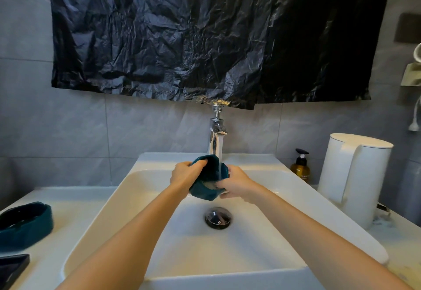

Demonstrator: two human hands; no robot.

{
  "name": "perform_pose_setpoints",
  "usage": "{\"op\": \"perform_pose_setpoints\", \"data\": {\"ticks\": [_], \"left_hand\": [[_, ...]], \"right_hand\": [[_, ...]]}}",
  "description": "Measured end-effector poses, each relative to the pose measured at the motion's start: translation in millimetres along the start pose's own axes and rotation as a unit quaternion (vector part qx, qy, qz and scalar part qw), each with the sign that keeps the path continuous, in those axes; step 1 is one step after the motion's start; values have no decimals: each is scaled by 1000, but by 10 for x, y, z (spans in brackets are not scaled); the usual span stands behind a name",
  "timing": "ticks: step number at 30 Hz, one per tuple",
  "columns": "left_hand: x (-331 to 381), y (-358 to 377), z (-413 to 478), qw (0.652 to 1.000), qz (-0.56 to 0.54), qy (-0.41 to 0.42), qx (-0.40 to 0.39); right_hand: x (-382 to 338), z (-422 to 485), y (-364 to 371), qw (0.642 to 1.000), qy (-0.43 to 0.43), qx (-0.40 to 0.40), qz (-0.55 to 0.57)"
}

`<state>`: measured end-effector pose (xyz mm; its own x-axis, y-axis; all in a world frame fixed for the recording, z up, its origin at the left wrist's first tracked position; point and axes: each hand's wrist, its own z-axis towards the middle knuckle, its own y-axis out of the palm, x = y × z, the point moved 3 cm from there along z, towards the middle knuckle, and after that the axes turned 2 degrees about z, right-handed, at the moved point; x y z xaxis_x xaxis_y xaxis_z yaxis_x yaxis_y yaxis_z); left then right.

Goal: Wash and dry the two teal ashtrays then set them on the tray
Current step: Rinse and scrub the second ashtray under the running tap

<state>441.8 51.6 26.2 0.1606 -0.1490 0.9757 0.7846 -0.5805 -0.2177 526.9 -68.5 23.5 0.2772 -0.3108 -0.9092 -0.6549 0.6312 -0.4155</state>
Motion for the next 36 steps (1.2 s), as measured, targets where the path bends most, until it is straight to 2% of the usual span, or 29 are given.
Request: {"op": "perform_pose_setpoints", "data": {"ticks": [2, 5, 6, 8, 13, 18, 19, 21, 23, 25, 27, 28, 30, 32, 36], "left_hand": [[1, 22, 2, 1000, 4, -1, -14], [-16, 35, -4, 999, 2, -16, -36], [-21, 33, -4, 999, 2, -22, -39], [-34, 28, -10, 998, 22, -31, -43], [-72, 65, -68, 992, 54, -63, -94], [-43, 100, -111, 986, 28, -86, -138], [-39, 100, -114, 984, 27, -92, -147], [-68, 91, -106, 981, 35, -104, -158], [-111, 70, -120, 976, 14, -134, -173], [-130, 55, -142, 965, -44, -166, -197], [-104, 48, -179, 959, -78, -172, -210], [-100, 61, -168, 964, -57, -150, -212], [-94, 102, -164, 975, 62, -69, -203], [-99, 169, -177, 968, 162, 3, -191], [-104, 330, -194, 954, 208, 38, -212]], "right_hand": [[-12, 54, -36, 999, 13, 45, 14], [-58, 98, -53, 976, -44, 144, -155], [-47, 100, -32, 969, -61, 160, -177], [-12, 91, 8, 973, -56, 140, -175], [82, 123, 15, 977, -79, 11, -198], [7, 41, -53, 973, -78, 95, -193], [15, 44, -43, 974, -63, 88, -198], [54, 20, 3, 993, 5, 8, -119], [106, -25, 21, 991, 103, -88, 25], [82, -30, -42, 979, 139, -91, 117], [13, -36, -93, 980, 136, -46, 137], [-33, -51, -116, 984, 129, -11, 120], [-116, -44, -153, 994, 92, 55, 33], [-166, -68, -197, 992, 42, 97, -72], [-174, -143, -255, 976, 0, 119, -180]]}}
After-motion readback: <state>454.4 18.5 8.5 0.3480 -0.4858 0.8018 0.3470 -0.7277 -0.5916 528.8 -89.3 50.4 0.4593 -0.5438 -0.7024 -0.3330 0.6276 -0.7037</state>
